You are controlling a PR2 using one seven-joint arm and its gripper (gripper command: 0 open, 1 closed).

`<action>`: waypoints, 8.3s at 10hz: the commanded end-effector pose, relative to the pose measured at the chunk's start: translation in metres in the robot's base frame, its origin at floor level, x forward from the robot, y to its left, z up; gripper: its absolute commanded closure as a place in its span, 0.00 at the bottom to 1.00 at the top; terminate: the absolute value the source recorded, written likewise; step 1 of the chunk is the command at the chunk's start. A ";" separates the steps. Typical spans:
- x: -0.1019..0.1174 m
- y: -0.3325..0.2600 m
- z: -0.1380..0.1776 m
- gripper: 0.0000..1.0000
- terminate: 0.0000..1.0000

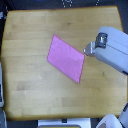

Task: Folding a cloth

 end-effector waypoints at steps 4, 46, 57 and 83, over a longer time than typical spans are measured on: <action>-0.033 0.081 -0.066 0.00 0.00; -0.005 0.078 -0.102 1.00 0.00; 0.063 0.237 -0.073 1.00 0.00; 0.074 0.381 -0.108 0.00 0.00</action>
